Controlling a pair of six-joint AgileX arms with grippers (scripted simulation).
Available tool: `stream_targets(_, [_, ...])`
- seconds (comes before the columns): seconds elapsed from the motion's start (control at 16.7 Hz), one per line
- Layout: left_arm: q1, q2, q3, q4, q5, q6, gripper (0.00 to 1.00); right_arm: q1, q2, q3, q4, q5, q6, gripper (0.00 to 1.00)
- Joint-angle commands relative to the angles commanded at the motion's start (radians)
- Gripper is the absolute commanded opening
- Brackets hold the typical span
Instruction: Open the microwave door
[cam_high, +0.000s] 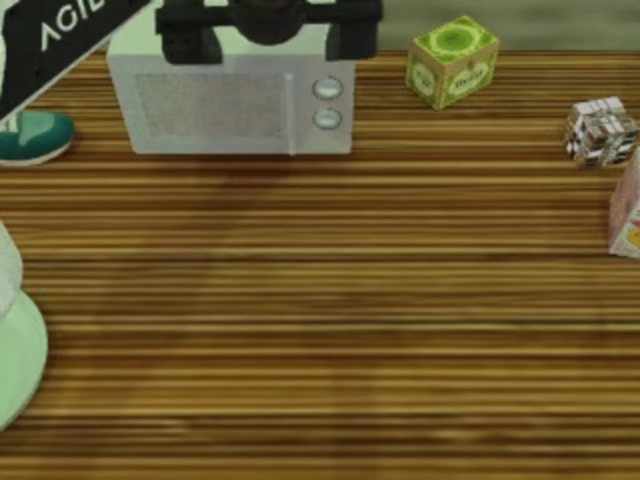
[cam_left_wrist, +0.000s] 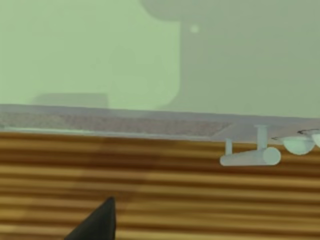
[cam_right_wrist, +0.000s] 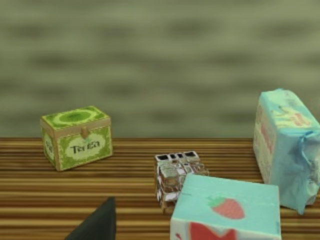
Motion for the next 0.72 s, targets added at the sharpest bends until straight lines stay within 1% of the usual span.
stream_targets(0.18, [0.008,0.011,-0.009,0.020,0.004,0.007,1.00,0.000,0.000,0.000,0.000,0.000,0.000,1.00])
stream_targets(0.54, [0.045,0.117,-0.069,0.200,0.022,0.043,1.00,0.000,0.000,0.000,0.000,0.000,0.000,1.00])
stream_targets(0.72, [0.048,0.125,-0.073,0.210,0.023,0.046,1.00,0.000,0.000,0.000,0.000,0.000,0.000,1.00])
